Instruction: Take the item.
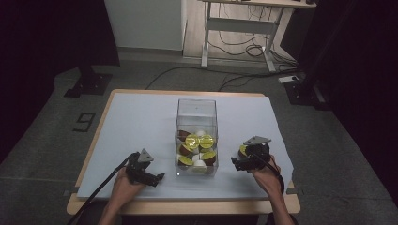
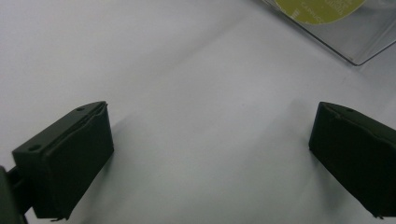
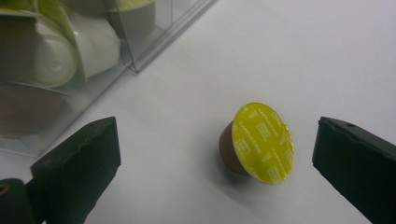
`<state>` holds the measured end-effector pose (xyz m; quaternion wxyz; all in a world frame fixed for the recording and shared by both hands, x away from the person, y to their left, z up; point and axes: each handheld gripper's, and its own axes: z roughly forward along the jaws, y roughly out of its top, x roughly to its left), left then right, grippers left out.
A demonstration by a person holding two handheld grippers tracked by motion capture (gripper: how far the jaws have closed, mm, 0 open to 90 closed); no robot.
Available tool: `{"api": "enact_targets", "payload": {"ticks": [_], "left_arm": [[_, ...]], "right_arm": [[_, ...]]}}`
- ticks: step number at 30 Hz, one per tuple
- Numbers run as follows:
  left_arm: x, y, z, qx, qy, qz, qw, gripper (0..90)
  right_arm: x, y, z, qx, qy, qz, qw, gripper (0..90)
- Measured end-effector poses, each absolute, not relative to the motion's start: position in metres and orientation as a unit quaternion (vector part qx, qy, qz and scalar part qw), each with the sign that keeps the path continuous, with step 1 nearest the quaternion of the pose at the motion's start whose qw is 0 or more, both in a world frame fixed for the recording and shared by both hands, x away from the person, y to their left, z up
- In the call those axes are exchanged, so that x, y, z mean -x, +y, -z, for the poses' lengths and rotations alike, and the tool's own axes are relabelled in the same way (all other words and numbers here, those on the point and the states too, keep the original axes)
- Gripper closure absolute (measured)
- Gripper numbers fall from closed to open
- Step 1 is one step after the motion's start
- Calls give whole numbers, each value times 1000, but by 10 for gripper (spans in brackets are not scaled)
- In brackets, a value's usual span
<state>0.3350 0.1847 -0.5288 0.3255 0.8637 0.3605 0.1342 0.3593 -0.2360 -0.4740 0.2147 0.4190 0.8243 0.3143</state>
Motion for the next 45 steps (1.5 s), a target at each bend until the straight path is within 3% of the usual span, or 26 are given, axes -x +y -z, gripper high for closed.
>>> {"api": "enact_targets", "payload": {"ticks": [22, 45], "left_arm": [[-335, 185, 529, -864, 360, -134, 325, 0], [-335, 184, 529, -863, 361, -135, 326, 0]], "right_arm": [[-327, -247, 474, -428, 803, -348, 227, 0], [-323, -260, 507, -446, 818, -309, 192, 0]]}}
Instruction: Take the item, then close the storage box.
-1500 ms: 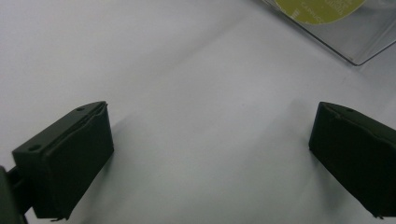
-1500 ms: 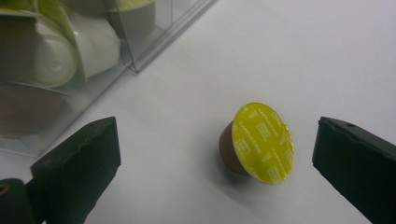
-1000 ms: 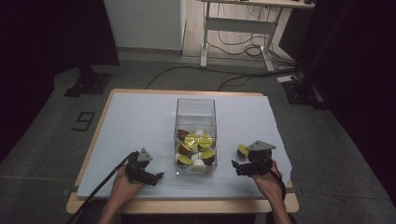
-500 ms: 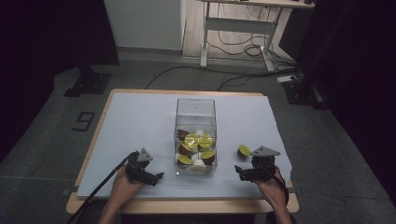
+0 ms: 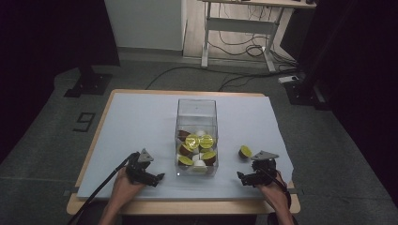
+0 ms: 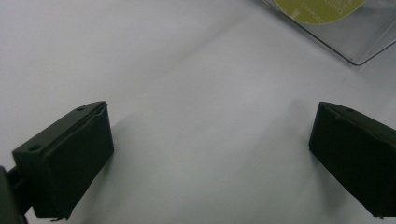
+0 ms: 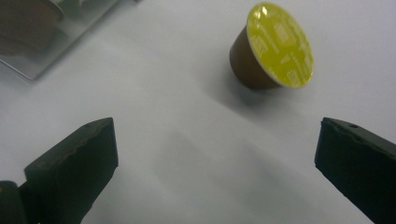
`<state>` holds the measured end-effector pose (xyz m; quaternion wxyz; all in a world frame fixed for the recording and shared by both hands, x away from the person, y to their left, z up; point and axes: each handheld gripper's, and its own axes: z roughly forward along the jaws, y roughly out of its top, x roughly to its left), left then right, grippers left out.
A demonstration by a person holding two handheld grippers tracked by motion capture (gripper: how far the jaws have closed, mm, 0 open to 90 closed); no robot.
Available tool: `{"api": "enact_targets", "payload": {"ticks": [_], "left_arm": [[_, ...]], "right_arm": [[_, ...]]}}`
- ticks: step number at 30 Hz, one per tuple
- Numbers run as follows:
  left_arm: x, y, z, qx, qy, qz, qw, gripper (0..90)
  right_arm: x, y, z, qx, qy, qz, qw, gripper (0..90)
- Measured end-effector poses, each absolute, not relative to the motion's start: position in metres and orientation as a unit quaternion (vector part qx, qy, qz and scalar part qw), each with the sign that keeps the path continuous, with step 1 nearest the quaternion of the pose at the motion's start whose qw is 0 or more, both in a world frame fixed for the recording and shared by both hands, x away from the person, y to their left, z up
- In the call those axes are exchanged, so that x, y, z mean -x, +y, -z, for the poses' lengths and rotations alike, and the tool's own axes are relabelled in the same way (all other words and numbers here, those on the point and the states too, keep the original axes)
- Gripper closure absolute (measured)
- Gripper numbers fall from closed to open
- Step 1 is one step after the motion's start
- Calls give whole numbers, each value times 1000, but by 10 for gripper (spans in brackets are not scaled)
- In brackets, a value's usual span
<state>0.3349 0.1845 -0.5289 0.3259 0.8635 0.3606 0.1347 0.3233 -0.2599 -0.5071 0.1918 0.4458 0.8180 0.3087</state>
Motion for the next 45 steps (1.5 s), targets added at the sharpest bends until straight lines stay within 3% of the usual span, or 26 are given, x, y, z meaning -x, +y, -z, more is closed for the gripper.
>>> {"api": "enact_targets", "payload": {"ticks": [13, 35, 45], "left_arm": [[-335, 184, 529, -864, 361, -135, 326, 0], [-334, 184, 528, -862, 364, -137, 325, 0], [-327, 182, 523, -863, 350, -120, 345, 0]], "right_arm": [[-331, -261, 525, -458, 829, -282, 153, 0], [-330, -261, 527, -454, 829, -286, 155, 1], [-326, -259, 513, -449, 824, -301, 172, 59]]}}
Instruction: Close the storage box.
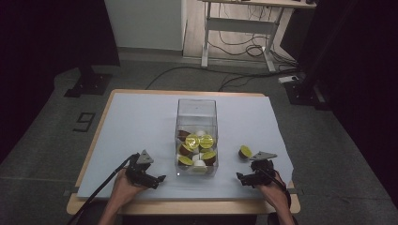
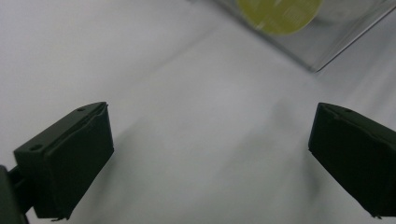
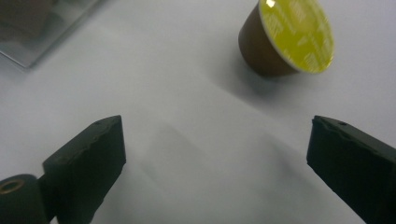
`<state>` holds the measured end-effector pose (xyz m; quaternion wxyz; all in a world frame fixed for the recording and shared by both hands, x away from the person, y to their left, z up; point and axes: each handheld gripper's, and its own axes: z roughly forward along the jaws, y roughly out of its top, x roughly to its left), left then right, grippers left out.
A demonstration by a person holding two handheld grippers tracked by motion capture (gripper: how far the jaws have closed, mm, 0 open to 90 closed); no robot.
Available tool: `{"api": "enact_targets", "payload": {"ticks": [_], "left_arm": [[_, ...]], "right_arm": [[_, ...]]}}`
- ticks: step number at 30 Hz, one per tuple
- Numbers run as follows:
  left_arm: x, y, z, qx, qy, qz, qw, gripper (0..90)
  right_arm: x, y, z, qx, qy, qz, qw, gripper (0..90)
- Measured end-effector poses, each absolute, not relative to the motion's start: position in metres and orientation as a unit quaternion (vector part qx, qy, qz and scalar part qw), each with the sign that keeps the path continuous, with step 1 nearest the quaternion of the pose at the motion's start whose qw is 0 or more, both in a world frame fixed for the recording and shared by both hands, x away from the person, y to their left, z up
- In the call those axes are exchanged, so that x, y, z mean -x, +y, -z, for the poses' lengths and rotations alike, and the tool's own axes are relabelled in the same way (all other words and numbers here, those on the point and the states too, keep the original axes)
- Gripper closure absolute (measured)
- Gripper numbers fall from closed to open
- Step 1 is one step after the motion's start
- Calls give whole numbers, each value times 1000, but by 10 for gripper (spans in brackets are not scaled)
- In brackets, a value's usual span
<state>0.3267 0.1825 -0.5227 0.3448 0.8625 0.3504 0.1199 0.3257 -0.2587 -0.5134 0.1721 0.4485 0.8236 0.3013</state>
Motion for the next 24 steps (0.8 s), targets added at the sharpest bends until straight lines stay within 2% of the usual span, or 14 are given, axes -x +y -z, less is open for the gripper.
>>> {"api": "enact_targets", "payload": {"ticks": [6, 12, 24], "left_arm": [[-320, 183, 512, -851, 346, -107, 381, 33], [-314, 183, 503, -844, 336, -113, 403, 143], [-308, 170, 489, -849, 295, -112, 423, 179]], "right_arm": [[-323, -256, 508, -439, 824, -308, 180, 109], [-321, -255, 501, -428, 823, -328, 178, 119], [-316, -242, 488, -392, 830, -361, 166, 138]]}}
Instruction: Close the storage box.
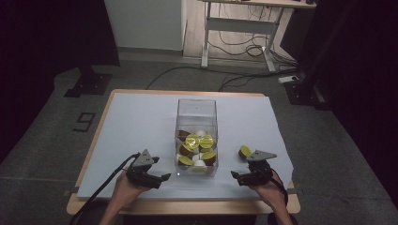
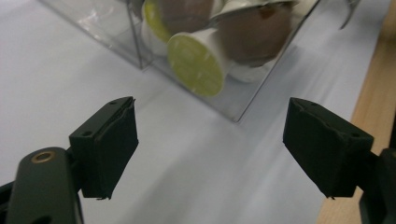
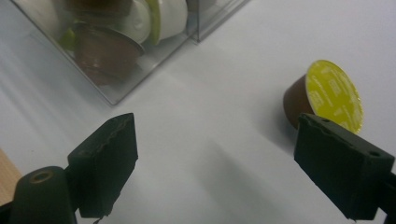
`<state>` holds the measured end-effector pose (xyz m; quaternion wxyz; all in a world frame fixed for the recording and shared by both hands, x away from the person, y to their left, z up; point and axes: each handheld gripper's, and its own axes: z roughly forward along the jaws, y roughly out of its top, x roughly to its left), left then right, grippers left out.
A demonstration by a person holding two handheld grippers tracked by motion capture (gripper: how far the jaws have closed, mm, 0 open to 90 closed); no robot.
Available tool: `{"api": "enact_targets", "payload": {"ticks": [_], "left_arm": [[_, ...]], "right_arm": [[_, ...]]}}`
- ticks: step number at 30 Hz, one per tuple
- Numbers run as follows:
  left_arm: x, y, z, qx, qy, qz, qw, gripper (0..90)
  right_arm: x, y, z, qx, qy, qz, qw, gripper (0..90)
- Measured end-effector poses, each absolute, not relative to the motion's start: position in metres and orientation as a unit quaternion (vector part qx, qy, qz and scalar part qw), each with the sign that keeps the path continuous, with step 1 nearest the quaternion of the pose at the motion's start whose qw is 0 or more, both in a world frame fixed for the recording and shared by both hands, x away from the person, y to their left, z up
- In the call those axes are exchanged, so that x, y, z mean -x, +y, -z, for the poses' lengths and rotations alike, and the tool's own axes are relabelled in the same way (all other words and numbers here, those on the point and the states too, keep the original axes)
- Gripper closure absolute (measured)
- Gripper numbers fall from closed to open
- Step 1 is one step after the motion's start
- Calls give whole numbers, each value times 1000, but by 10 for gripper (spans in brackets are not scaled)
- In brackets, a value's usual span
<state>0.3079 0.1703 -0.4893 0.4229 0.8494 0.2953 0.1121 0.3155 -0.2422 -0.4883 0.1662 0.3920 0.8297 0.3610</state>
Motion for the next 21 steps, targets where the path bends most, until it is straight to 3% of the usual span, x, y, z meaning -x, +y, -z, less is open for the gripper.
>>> {"api": "enact_targets", "payload": {"ticks": [12, 21], "left_arm": [[-306, 160, 481, -853, 276, -119, 428, 244], [-307, 153, 479, -854, 262, -116, 434, 375]], "right_arm": [[-312, -228, 480, -363, 841, -374, 144, 245], [-309, -213, 471, -339, 846, -387, 136, 355]]}}
